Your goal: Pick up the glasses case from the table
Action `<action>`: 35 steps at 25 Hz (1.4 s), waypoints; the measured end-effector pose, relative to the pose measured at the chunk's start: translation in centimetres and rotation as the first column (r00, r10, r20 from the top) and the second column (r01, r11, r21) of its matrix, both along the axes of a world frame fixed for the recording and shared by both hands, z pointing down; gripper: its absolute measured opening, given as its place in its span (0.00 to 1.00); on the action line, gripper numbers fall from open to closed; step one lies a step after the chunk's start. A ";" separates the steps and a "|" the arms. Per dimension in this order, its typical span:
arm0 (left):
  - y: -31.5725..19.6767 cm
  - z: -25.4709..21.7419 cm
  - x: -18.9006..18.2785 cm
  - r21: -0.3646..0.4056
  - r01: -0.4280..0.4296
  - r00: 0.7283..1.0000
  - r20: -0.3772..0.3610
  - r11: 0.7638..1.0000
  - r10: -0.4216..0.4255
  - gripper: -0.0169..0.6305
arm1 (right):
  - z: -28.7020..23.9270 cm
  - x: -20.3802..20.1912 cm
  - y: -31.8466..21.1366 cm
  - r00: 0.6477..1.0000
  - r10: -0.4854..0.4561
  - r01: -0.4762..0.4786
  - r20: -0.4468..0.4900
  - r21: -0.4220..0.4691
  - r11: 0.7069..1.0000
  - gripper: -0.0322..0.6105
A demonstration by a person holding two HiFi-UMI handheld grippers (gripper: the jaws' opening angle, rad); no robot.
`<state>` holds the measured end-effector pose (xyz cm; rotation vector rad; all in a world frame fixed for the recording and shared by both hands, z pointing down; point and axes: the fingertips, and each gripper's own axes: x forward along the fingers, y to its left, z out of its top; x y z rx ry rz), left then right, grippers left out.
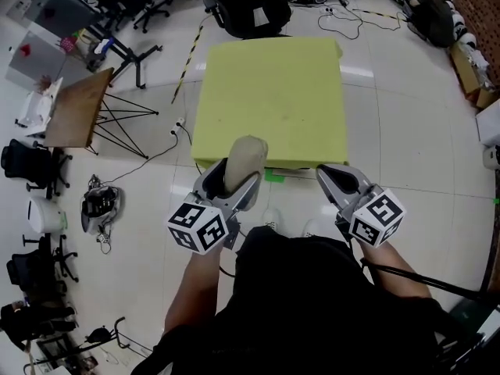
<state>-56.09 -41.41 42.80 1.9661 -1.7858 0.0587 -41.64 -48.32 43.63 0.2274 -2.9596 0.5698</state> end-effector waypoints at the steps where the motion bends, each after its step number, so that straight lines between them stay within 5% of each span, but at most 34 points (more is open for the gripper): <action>1: 0.2 0.0 -0.3 0.000 -0.002 1.000 0.000 1.000 0.002 0.59 | -0.2 -0.2 0.2 1.000 0.002 -0.002 0.001 0.005 1.000 0.05; 20: 2.5 0.1 -9.1 0.038 -0.160 0.987 0.000 0.986 0.160 0.59 | 0.0 -9.8 3.8 0.980 0.176 -0.170 -0.088 0.068 0.983 0.05; 35: 0.7 -0.5 -9.0 0.046 -0.203 0.978 0.051 0.978 0.200 0.59 | -0.5 -8.7 3.4 0.970 0.213 -0.203 -0.118 0.093 0.975 0.05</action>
